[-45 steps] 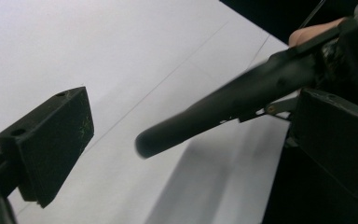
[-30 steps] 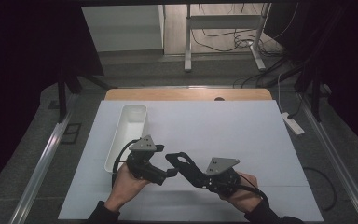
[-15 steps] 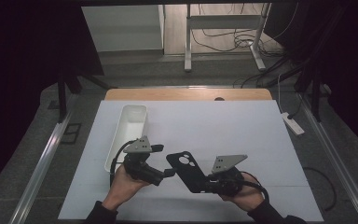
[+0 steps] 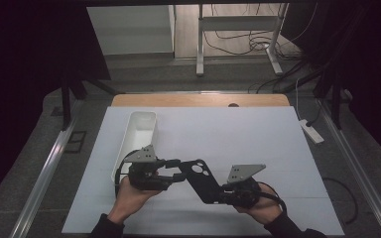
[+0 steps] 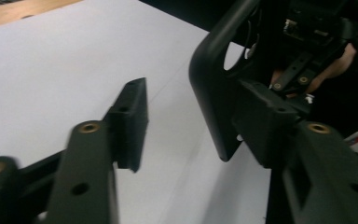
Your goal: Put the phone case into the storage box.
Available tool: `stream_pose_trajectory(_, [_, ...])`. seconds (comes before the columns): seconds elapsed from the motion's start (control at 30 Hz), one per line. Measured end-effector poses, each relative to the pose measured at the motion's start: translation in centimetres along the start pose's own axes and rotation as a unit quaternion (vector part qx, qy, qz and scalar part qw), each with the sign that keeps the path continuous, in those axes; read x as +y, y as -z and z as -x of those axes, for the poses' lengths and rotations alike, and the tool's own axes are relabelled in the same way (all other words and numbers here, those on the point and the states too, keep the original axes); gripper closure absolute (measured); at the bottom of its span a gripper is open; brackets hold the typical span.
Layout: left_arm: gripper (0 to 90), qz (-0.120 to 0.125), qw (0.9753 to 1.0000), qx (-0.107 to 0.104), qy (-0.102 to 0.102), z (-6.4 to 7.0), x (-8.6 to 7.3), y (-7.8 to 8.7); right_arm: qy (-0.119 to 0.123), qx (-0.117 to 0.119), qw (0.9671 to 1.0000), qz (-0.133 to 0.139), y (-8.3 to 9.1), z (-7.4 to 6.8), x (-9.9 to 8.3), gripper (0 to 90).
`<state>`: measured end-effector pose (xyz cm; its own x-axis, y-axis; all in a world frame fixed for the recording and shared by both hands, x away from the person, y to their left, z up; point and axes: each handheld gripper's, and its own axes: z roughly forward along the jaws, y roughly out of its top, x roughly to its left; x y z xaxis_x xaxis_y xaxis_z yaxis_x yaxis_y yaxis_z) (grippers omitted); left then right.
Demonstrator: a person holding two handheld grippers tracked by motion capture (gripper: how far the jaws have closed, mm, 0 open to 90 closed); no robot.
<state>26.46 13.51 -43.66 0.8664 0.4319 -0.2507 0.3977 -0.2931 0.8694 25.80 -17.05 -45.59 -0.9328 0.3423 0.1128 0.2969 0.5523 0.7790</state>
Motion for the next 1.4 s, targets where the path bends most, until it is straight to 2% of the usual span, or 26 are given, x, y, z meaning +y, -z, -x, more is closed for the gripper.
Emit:
stream_pose_trajectory(0.2, [62.0,0.000,0.9999,-0.009,0.006,-0.10,-0.01,-0.01,0.002,-0.002,1.0000,-0.001,-0.05,-0.07,0.02,85.0])
stream_pose_trajectory(0.4, [70.2,0.000,0.9998,-0.010,0.016,-0.27,-0.03,0.06,0.004,-0.009,1.0000,-0.001,-0.09,-0.14,0.05,85.0])
stream_pose_trajectory(0.77, [76.7,0.001,0.9994,-0.014,0.030,-0.36,0.04,0.07,0.011,-0.025,0.9996,0.001,-0.15,-0.33,0.13,85.0])
stream_pose_trajectory(0.87, [78.4,0.002,0.9991,-0.012,0.040,-0.43,0.03,0.07,0.013,-0.028,0.9995,0.000,-0.22,-0.42,0.15,85.0])
stream_pose_trajectory(1.1, [84.3,0.011,0.9973,-0.027,0.067,-0.59,0.09,0.18,0.020,-0.037,0.9991,-0.006,-0.48,-0.62,0.23,84.7])
stream_pose_trajectory(1.3, [85.0,0.009,0.9974,-0.026,0.066,-0.42,0.33,0.21,0.020,-0.045,0.9987,-0.010,-0.67,-0.68,0.25,83.9])
stream_pose_trajectory(1.37, [85.1,0.006,0.9978,-0.023,0.062,-0.31,0.47,0.17,0.017,-0.048,0.9986,-0.015,-0.87,-0.70,0.27,75.8])
stream_pose_trajectory(1.4, [85.1,0.006,0.9978,-0.023,0.062,-0.31,0.47,0.17,0.017,-0.048,0.9986,-0.015,-0.87,-0.70,0.27,75.8])
